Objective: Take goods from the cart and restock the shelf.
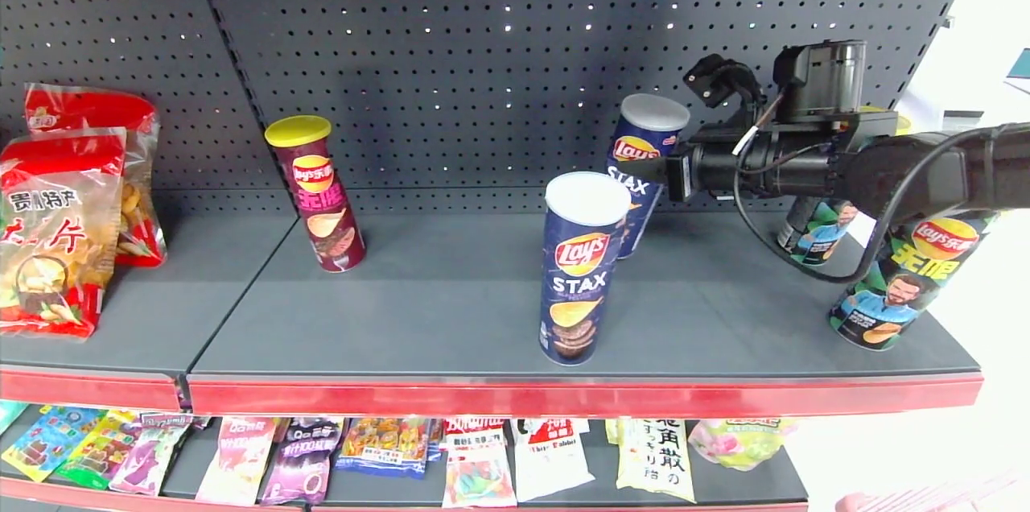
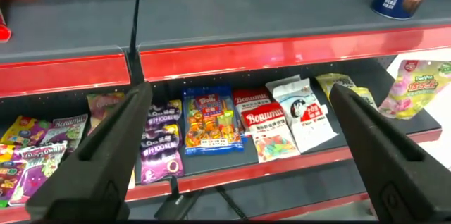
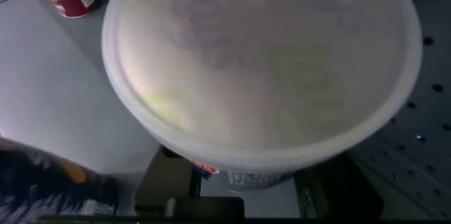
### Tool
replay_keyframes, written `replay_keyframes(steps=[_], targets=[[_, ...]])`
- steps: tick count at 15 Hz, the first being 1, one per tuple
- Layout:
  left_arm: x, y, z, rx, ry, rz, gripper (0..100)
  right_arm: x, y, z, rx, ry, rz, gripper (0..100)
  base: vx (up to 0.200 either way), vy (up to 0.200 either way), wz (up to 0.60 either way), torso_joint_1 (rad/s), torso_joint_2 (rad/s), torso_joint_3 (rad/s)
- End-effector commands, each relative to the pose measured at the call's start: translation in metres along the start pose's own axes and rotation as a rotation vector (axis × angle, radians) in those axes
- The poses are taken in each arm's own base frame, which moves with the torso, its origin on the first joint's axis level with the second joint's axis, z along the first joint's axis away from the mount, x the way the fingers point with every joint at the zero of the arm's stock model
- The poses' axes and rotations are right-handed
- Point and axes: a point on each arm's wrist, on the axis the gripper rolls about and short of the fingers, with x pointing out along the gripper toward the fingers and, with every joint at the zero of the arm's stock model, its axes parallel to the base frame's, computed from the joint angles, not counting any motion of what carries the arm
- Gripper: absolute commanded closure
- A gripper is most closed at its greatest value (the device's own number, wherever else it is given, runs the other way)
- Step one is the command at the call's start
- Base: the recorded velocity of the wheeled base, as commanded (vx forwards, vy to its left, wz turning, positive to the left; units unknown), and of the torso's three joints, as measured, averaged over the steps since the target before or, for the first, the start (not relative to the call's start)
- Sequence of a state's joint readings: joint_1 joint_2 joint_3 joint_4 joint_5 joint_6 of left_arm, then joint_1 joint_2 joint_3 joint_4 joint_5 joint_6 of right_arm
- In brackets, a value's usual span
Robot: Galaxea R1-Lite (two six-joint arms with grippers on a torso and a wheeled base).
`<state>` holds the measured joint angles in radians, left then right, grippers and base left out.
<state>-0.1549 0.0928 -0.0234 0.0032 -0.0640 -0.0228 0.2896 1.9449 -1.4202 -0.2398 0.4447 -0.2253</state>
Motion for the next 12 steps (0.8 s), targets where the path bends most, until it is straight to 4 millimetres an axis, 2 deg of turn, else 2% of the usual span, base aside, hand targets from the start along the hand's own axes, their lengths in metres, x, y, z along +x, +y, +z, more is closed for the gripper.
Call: replay_keyframes(steps=[1,12], targets=[[0.0,0.0,0.0,-0.001,0.004,0.0,0,0.009,-0.003,-0.003,0.001,0.003,0.004,100,0.0,0.0,0.0,0.0,0.0,0.0],[0.0,0.0,0.0,0.001,0.004,0.001,0,0.031,0.003,-0.005,-0.015,-0.002,0.054,100,0.0,0.0,0.0,0.0,0.0,0.0]])
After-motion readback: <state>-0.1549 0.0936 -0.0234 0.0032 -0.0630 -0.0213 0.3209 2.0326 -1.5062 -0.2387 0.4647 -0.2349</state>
